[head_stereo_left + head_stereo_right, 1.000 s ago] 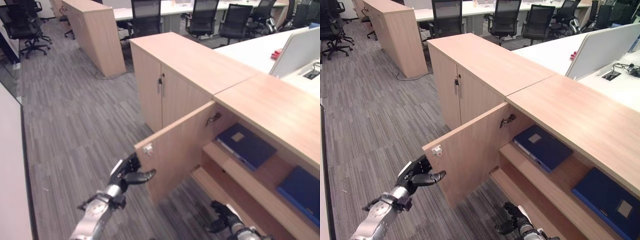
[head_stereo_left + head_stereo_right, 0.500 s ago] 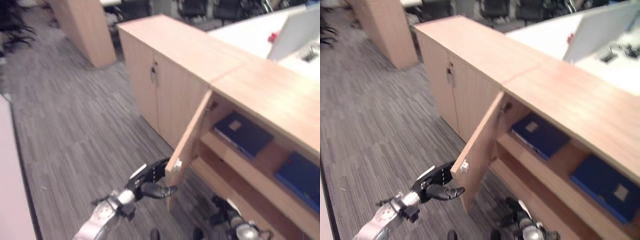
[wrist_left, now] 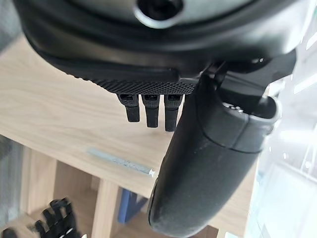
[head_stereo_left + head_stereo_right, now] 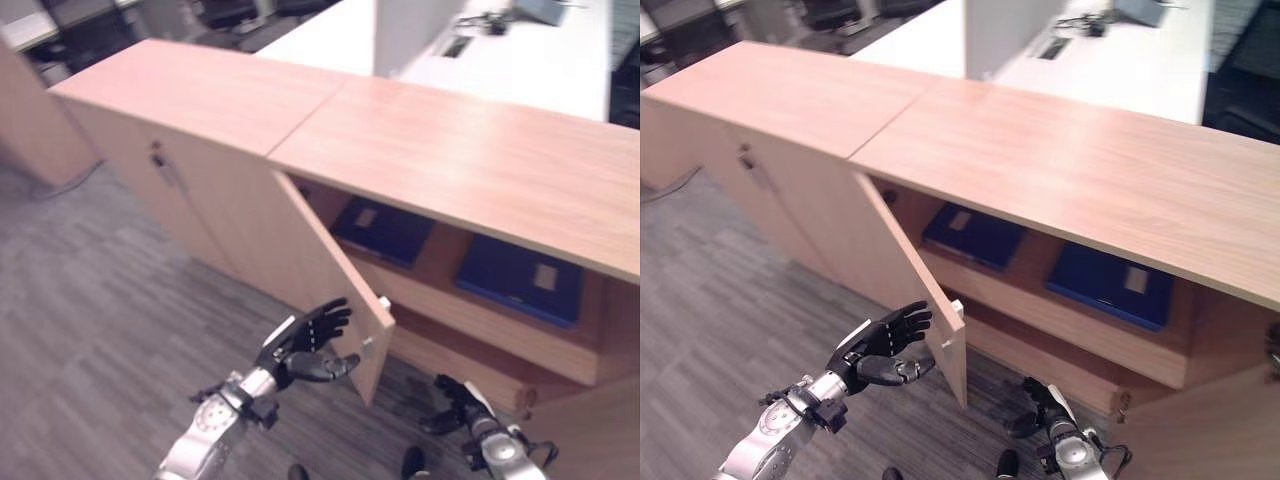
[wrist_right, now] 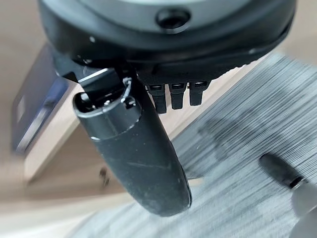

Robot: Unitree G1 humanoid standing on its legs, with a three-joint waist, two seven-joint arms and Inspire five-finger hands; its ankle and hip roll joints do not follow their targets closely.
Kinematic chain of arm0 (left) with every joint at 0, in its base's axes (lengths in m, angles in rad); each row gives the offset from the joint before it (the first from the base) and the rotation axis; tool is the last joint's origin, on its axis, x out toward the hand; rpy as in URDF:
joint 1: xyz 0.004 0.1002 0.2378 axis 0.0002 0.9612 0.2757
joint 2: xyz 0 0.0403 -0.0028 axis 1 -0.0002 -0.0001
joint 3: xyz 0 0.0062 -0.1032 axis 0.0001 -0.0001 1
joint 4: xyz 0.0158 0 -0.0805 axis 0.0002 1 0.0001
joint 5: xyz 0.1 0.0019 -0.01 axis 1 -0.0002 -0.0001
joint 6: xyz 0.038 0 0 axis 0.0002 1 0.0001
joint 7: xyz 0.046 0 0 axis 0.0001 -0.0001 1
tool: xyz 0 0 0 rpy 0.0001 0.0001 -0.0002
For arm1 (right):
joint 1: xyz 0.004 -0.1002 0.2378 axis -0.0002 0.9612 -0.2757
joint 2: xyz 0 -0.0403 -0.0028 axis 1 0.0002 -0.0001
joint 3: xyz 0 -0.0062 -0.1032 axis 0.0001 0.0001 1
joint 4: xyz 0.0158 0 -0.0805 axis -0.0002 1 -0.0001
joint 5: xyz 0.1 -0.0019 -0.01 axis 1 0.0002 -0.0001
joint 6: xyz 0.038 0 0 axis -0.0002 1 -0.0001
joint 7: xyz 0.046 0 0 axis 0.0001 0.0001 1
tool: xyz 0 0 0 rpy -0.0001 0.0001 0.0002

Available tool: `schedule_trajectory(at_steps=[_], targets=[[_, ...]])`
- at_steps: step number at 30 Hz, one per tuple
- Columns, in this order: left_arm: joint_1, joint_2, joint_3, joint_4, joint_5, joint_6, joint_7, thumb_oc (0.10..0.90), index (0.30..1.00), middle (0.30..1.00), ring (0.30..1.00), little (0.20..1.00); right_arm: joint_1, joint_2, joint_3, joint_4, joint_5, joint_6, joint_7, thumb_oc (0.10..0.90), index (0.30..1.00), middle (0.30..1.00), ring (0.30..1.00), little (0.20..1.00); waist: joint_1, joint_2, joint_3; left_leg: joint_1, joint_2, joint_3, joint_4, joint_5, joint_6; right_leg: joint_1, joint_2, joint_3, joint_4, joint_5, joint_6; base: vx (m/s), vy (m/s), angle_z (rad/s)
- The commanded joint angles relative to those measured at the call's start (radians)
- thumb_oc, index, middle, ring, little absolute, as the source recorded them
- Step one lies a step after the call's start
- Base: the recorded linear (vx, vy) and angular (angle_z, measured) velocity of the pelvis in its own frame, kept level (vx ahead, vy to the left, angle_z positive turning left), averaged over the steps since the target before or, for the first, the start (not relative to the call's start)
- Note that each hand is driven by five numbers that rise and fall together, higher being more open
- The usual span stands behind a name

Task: Put the empty folder in the office cabinet

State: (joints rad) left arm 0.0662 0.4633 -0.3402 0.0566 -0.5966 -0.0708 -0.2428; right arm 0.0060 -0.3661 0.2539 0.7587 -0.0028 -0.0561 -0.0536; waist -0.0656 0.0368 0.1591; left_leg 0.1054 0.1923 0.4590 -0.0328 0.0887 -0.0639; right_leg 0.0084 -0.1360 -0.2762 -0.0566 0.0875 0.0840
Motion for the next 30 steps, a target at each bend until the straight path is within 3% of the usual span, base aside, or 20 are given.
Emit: schedule_trajectory(at_steps=[1, 2, 3, 7, 10, 12, 17, 23, 25, 30], targets=[[-0.136, -0.077, -0.052, -0.08, -0.063, -0.081, -0.036, 0.8, 0.9, 0.9, 0.9, 0.9, -0.033, -0.029, -0.01, -0.044, 0.047, -0.047, -0.013, 0.8, 0.9, 0.9, 0.9, 0.9, -0.024, -0.005, -0.01, -0.044, 0.09, -0.039, 0.25, -0.043, -0.076, 0.078, 0.041, 0.056, 0.049, -0.158, 0.0, 0.02, -0.152, -0.55], [-0.137, -0.078, -0.052, -0.079, -0.063, -0.082, -0.037, 0.8, 0.9, 0.9, 0.9, 0.9, -0.033, -0.029, -0.01, -0.044, 0.047, -0.047, -0.013, 0.8, 0.9, 0.9, 0.9, 0.9, -0.022, -0.003, -0.009, -0.044, 0.094, -0.04, 0.254, -0.044, -0.079, 0.08, 0.044, 0.057, 0.047, -0.157, -0.002, 0.02, -0.103, -0.81], [-0.139, -0.093, -0.052, -0.065, -0.062, -0.09, -0.017, 0.8, 0.9, 0.9, 0.9, 0.9, -0.033, -0.039, -0.012, -0.028, 0.053, -0.039, -0.021, 0.8, 0.9, 0.9, 0.9, 0.9, -0.016, -0.003, 0.0, -0.065, 0.084, -0.131, 0.292, 0.016, -0.083, 0.089, 0.059, 0.098, 0.022, -0.152, -0.013, 0.03, -0.037, -0.79], [-0.119, -0.125, -0.023, -0.01, -0.073, -0.112, 0.017, 0.8, 0.9, 0.9, 0.9, 0.9, -0.022, -0.038, -0.029, -0.013, 0.085, -0.04, -0.024, 0.8, 0.9, 0.9, 0.9, 0.9, 0.027, -0.02, -0.002, -0.1, -0.05, -0.366, 0.172, -0.108, -0.041, 0.095, 0.048, 0.222, -0.013, -0.144, 0.01, 0.1, 0.008, -0.9], [-0.113, -0.13, 0.028, 0.057, -0.026, -0.137, 0.052, 0.8, 0.9, 0.9, 0.9, 0.9, -0.017, -0.032, -0.04, 0.026, 0.082, -0.04, -0.023, 0.8, 0.9, 0.9, 0.9, 0.9, 0.058, -0.021, 0.0, -0.165, -0.122, -0.527, 0.095, -0.076, -0.04, 0.104, 0.065, 0.293, -0.019, -0.142, 0.013, 0.17, 0.008, -1.08], [-0.115, -0.126, 0.089, 0.136, 0.022, -0.159, 0.108, 0.8, 0.9, 0.9, 0.9, 0.9, -0.011, -0.028, -0.044, 0.027, 0.088, -0.039, -0.013, 0.8, 0.9, 0.9, 0.9, 0.9, 0.067, -0.021, 0.008, -0.195, -0.142, -0.58, 0.075, -0.051, -0.043, 0.107, 0.083, 0.343, -0.017, -0.141, 0.014, 0.1, 0.004, -0.91], [-0.132, -0.092, 0.24, 0.362, 0.075, -0.165, 0.199, 0.8, 0.9, 0.9, 0.9, 0.9, 0.044, -0.009, -0.085, 0.015, 0.169, -0.053, 0.046, 0.8, 0.9, 0.9, 0.9, 0.9, 0.044, -0.007, -0.04, -0.088, -0.131, -0.533, -0.015, -0.063, -0.023, 0.123, 0.091, 0.41, -0.009, -0.152, 0.029, 0.16, 0.108, -1.29], [-0.252, -0.002, 0.332, 0.564, 0.087, -0.178, 0.259, 0.8, 0.9, 0.9, 0.9, 0.9, 0.074, -0.011, -0.105, -0.006, 0.221, -0.065, 0.071, 0.8, 0.9, 0.9, 0.9, 0.9, 0.009, -0.018, -0.073, -0.024, -0.139, -0.471, -0.049, -0.076, -0.005, 0.125, 0.074, 0.44, 0.036, -0.169, 0.044, 0.14, 0.158, -0.32], [-0.326, 0.087, 0.359, 0.672, 0.107, -0.18, 0.275, 0.8, 0.9, 0.9, 0.9, 0.9, 0.071, -0.011, -0.106, 0.0, 0.234, -0.066, 0.079, 0.8, 0.9, 0.9, 0.9, 0.9, -0.009, -0.022, -0.088, -0.011, -0.147, -0.449, -0.054, -0.091, 0.006, 0.115, 0.063, 0.451, 0.058, -0.172, 0.061, 0.08, 0.18, -0.14], [-0.425, 0.198, 0.372, 0.825, 0.135, -0.175, 0.267, 0.8, 0.9, 0.9, 0.9, 0.9, 0.079, -0.007, -0.109, 0.021, 0.265, -0.074, 0.099, 0.8, 0.9, 0.9, 0.9, 0.9, -0.026, -0.029, -0.103, 0.002, -0.161, -0.418, -0.054, -0.112, 0.021, 0.091, 0.044, 0.46, 0.086, -0.172, 0.087, 0.04, 0.137, -0.13]])
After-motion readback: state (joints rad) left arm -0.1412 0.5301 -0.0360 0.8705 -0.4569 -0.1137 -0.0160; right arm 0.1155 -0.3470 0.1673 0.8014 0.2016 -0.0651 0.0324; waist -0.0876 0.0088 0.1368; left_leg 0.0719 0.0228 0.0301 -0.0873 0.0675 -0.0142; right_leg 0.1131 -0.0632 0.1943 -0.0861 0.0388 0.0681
